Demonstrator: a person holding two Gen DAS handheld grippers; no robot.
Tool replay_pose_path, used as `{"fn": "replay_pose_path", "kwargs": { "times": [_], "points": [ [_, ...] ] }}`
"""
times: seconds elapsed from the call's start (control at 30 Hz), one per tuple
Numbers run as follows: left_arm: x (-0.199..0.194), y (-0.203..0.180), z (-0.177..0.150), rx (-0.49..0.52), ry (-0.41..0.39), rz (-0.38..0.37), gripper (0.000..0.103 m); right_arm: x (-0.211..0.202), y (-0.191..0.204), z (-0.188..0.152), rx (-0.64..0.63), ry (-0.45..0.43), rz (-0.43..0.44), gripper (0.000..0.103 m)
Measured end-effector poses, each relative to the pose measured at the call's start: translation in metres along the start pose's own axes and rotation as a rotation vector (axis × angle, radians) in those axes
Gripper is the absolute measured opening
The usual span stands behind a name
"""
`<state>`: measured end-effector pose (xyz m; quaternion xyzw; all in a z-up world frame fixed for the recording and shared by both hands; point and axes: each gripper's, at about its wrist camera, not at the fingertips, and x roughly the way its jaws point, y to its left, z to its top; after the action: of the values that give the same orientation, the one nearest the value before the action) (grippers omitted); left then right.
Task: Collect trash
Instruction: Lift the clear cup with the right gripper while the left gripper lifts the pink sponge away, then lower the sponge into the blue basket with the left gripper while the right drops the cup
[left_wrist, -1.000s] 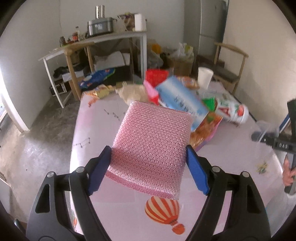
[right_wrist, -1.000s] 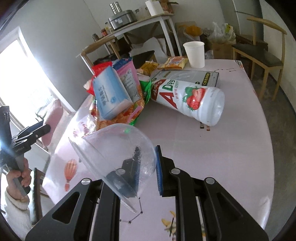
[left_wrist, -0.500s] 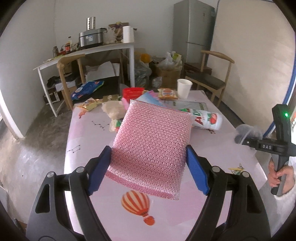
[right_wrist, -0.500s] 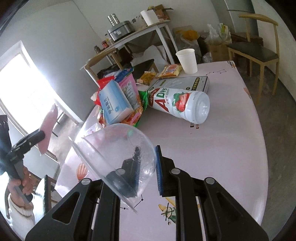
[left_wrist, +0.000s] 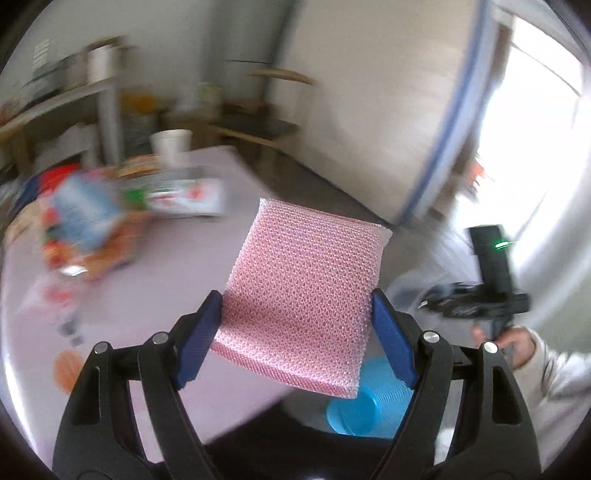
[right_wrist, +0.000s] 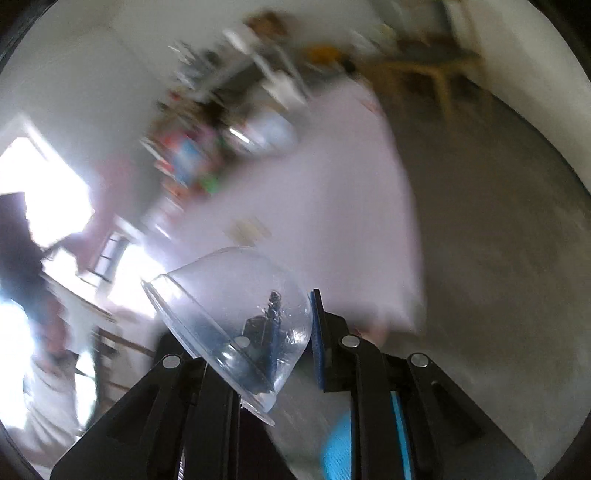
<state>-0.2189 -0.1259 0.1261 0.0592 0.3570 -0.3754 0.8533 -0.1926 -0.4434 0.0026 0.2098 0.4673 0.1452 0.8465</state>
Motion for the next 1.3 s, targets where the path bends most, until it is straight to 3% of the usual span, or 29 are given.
{"fn": "replay_pose_path", "kwargs": {
  "times": [0.17,0.23,0.33,0.43,0.47,0.57,0.63,0.7,0.83,0.97,1.17,1.3],
  "points": [
    [0.039,-0.07,-0.007,0.114,0.071,-0.148,0.076,0.066,-0.089,-0.11,0.187,0.244,-0.129,0.016],
    [0.049,-0.085,-0.008,0.145,0.084,-0.172,0.076,0.111,-0.131,-0.155,0.334,0.361,-0.132,0.016],
    [0.061,-0.102,-0.012,0.183,0.098,-0.17,0.076,0.16,-0.156,-0.194,0.38,0.448,-0.236,0.018],
    [0.077,-0.109,-0.017,0.18,0.145,-0.181,0.076,0.207,-0.165,-0.223,0.345,0.545,-0.313,0.031],
    [0.083,-0.108,-0.017,0.188,0.156,-0.179,0.076,0.222,-0.169,-0.231,0.347,0.577,-0.335,0.043],
    [0.099,-0.11,-0.021,0.206,0.205,-0.17,0.076,0.238,-0.18,-0.245,0.373,0.604,-0.348,0.066],
    [0.11,-0.113,-0.023,0.211,0.238,-0.172,0.077,0.243,-0.18,-0.246,0.408,0.598,-0.27,0.074],
    [0.119,-0.112,-0.024,0.216,0.266,-0.173,0.077,0.24,-0.176,-0.241,0.417,0.585,-0.22,0.075],
    [0.143,-0.122,-0.037,0.251,0.37,-0.184,0.077,0.197,-0.163,-0.221,0.384,0.51,-0.242,0.075],
    [0.173,-0.141,-0.057,0.295,0.497,-0.205,0.077,0.122,-0.16,-0.214,0.429,0.371,-0.24,0.075],
    [0.256,-0.183,-0.107,0.397,0.785,-0.263,0.078,0.032,-0.185,-0.209,0.509,0.183,-0.307,0.075],
    [0.307,-0.203,-0.142,0.448,0.902,-0.249,0.081,0.0,-0.201,-0.211,0.563,0.095,-0.32,0.075]
  ]
}}
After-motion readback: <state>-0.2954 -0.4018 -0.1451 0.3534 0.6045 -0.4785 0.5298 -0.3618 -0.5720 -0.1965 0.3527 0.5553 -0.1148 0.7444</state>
